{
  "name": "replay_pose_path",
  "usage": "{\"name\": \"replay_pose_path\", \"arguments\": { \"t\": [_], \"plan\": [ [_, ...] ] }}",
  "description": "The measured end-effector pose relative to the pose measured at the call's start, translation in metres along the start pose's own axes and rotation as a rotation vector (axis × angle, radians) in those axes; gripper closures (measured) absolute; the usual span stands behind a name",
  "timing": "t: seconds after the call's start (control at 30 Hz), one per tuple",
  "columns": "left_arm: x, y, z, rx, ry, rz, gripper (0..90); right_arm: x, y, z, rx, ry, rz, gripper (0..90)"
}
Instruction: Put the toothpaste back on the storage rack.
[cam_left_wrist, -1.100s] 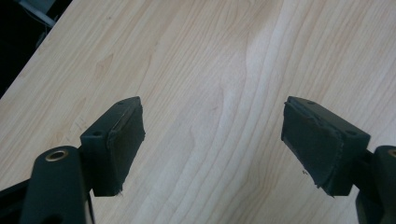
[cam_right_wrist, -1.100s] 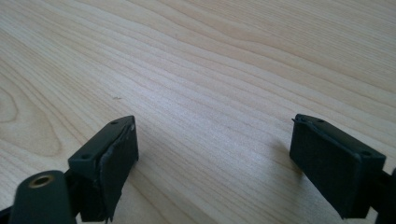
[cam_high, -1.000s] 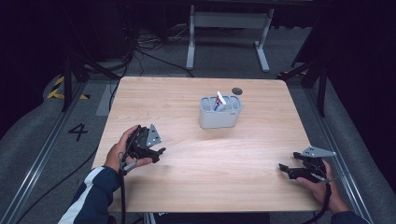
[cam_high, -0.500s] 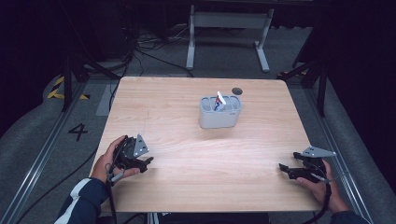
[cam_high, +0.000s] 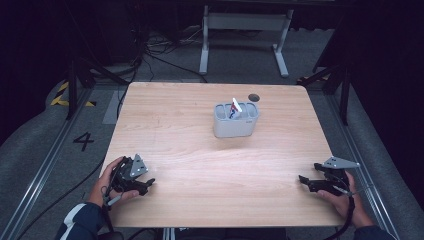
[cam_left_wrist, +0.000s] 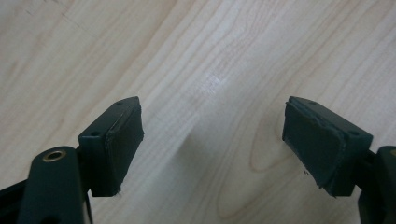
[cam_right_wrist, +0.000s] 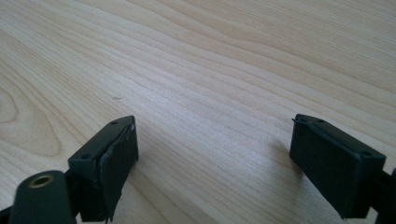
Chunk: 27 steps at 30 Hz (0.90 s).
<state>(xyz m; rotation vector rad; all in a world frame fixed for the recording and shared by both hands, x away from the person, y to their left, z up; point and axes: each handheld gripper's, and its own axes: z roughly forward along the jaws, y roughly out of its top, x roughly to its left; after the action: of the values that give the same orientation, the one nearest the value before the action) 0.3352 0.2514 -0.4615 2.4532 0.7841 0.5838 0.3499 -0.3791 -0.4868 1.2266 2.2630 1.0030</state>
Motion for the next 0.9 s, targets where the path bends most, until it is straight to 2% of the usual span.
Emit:
{"name": "replay_pose_path", "arguments": {
  "t": [0.1, 0.13, 0.2, 0.27, 0.33, 0.43, 0.47, 0.57, 0.67, 0.73, 0.9],
  "plan": [
    [0.001, -0.010, 0.000, -0.024, -0.023, -0.046, 19.7, 0.000, 0.000, 0.000, 0.000, 0.000, 0.000, 15.5],
    [0.001, -0.013, 0.000, -0.034, -0.045, -0.067, 19.8, 0.000, 0.000, 0.000, 0.000, 0.000, 0.000, 15.5],
    [0.002, -0.016, -0.001, -0.047, -0.044, -0.075, 19.6, 0.000, 0.000, 0.000, 0.000, 0.000, 0.000, 15.5],
    [0.003, -0.021, -0.002, -0.061, -0.047, -0.106, 19.2, 0.000, 0.000, 0.000, 0.000, 0.000, 0.000, 15.5],
    [0.006, -0.028, -0.002, -0.082, -0.066, -0.159, 17.8, 0.000, 0.000, 0.000, 0.000, 0.000, 0.000, 15.5],
    [0.011, -0.040, 0.000, -0.115, -0.101, -0.262, 15.0, 0.000, 0.000, 0.000, 0.000, 0.000, 0.000, 15.5],
    [0.011, -0.042, 0.000, -0.117, -0.100, -0.273, 14.9, 0.000, 0.000, 0.000, 0.000, 0.000, 0.000, 15.5],
    [0.012, -0.043, -0.001, -0.115, -0.090, -0.268, 14.8, 0.000, 0.000, 0.000, 0.000, 0.002, -0.001, 15.5],
    [0.011, -0.043, -0.001, -0.114, -0.084, -0.286, 14.6, -0.001, 0.000, 0.000, 0.000, 0.006, -0.005, 15.4],
    [0.011, -0.043, -0.002, -0.114, -0.070, -0.277, 14.4, -0.001, 0.000, 0.000, 0.000, 0.007, -0.006, 15.4],
    [0.011, -0.043, -0.002, -0.115, -0.070, -0.277, 14.4, -0.001, 0.000, 0.000, -0.001, 0.006, -0.006, 15.4]
  ]
}}
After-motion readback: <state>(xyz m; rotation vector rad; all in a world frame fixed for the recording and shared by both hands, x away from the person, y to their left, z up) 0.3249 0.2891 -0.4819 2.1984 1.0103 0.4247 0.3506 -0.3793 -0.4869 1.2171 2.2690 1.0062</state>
